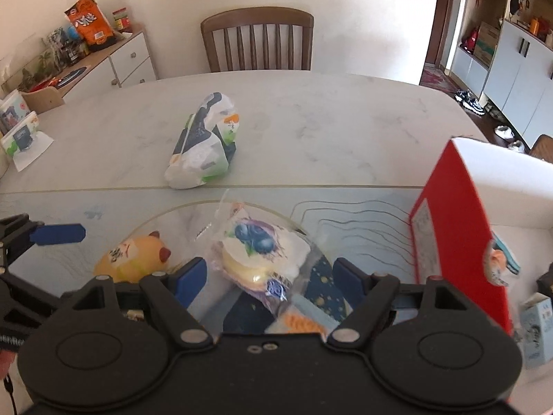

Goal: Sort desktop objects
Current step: 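Grasp the blueberry bread bag with the right tool while the left tool grasps the yellow lucky-cat figurine, then carry the bread bag and the figurine over the shoebox with both tools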

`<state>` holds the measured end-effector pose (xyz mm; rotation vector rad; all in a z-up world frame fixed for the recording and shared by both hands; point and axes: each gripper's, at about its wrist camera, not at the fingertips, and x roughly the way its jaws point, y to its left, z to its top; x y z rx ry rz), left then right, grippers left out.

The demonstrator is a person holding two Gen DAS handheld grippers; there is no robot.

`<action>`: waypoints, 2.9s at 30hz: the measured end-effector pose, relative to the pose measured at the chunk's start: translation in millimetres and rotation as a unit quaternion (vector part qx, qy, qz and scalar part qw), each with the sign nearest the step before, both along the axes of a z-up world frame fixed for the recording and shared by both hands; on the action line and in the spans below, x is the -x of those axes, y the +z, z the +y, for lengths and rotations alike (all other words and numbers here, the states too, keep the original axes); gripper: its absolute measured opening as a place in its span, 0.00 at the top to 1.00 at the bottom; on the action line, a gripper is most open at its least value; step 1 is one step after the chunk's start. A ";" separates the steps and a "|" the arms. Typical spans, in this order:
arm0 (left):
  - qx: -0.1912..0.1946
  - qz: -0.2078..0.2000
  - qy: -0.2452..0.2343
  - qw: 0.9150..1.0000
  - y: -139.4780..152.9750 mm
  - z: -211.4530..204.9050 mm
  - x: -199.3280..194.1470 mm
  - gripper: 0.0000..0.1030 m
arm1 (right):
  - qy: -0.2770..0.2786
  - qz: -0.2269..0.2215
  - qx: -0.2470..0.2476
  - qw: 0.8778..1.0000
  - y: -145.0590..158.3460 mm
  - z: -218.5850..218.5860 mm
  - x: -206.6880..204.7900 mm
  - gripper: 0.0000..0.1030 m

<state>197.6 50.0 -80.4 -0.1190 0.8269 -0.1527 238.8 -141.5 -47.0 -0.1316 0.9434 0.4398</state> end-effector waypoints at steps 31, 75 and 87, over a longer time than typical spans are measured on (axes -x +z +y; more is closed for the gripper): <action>0.016 0.021 -0.008 1.000 -18.9 0.3 -15.4 0.52 | -0.033 0.037 -0.022 0.999 -37.4 20.8 -28.3 0.30; 0.004 -0.045 -0.013 0.999 84.1 -46.1 44.3 0.55 | -0.026 -0.025 -0.081 0.996 71.2 -42.1 57.6 0.43; 0.006 -0.068 -0.037 0.997 113.8 -79.6 51.9 0.55 | -0.034 -0.040 -0.086 0.995 94.1 -79.1 73.7 0.43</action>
